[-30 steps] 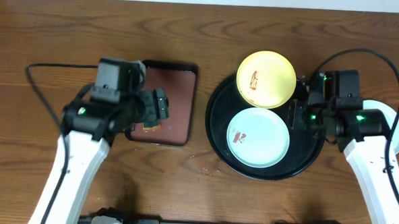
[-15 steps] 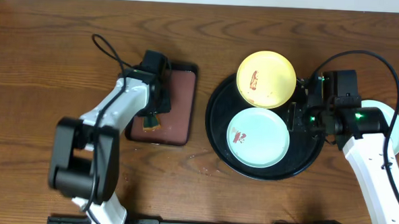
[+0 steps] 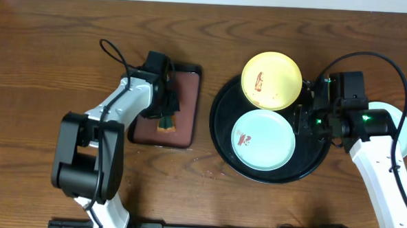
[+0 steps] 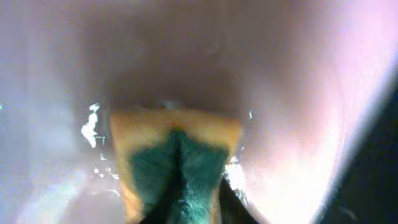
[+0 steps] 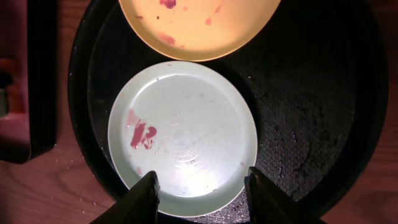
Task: Clean dirty plates on tray and stack at the side
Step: 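Grasp the green sponge again in the rectangular tray with the left gripper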
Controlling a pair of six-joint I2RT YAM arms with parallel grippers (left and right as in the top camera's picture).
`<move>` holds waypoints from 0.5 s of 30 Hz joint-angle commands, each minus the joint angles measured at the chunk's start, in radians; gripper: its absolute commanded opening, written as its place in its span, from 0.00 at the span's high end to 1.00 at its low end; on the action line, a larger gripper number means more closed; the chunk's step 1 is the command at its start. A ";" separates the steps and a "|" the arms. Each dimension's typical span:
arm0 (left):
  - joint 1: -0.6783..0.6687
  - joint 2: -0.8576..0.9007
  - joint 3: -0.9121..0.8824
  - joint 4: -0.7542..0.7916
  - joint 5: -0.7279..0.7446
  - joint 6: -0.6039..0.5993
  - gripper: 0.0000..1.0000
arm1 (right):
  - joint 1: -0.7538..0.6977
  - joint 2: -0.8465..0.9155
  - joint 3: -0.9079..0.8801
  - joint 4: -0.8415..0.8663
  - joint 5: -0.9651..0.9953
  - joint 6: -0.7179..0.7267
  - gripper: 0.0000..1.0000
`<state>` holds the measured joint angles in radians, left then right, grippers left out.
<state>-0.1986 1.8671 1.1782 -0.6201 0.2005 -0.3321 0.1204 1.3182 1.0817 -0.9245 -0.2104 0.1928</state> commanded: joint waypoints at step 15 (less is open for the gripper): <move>-0.072 -0.048 -0.085 -0.092 -0.089 -0.019 0.50 | 0.012 0.002 0.002 0.000 -0.008 -0.003 0.58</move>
<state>-0.2539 1.7576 1.1374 -0.7170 0.1486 -0.3374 0.1204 1.3182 1.0817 -0.9234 -0.2108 0.1928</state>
